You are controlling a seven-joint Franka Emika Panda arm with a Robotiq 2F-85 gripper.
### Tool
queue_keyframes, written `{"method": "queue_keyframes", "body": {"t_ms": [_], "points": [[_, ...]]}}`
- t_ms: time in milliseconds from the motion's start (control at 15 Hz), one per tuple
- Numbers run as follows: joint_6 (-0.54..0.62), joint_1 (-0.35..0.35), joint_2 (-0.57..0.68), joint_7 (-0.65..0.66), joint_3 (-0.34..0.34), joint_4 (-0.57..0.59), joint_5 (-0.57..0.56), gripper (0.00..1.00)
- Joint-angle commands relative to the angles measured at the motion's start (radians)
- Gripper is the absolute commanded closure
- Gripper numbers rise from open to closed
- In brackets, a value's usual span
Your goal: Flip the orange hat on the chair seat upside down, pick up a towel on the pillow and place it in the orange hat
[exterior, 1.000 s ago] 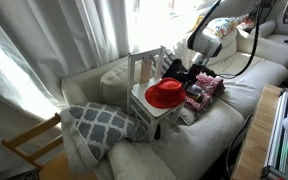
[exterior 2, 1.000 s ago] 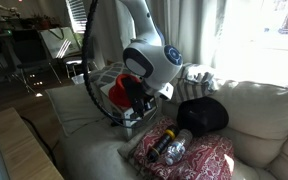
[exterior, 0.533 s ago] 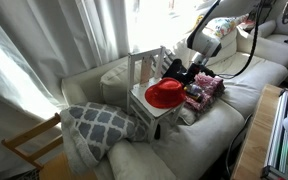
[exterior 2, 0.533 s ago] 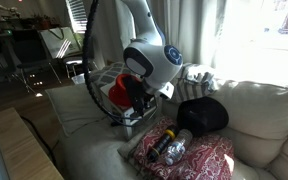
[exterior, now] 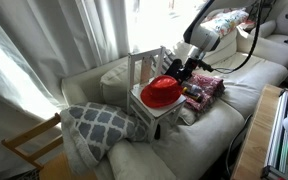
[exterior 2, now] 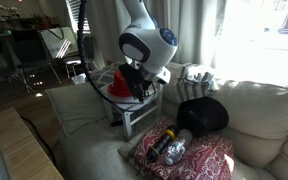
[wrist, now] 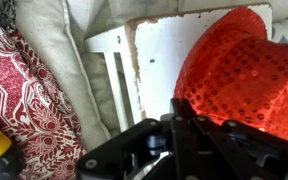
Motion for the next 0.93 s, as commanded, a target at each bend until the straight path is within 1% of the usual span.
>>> {"method": "queue_keyframes", "body": {"t_ms": [0, 200, 467, 600, 800, 867], "points": [[0.023, 0.096, -0.180, 0.125, -0.047, -0.130, -0.158, 0.99], [0.086, 0.145, -0.309, 0.233, -0.055, -0.193, -0.316, 0.99], [0.213, 0.174, -0.446, 0.374, -0.033, -0.252, -0.519, 0.99], [0.282, 0.178, -0.493, 0.438, -0.020, -0.280, -0.604, 0.99], [0.353, 0.201, -0.544, 0.558, -0.036, -0.322, -0.778, 0.99], [0.359, 0.202, -0.554, 0.589, -0.038, -0.327, -0.828, 0.99]]}}
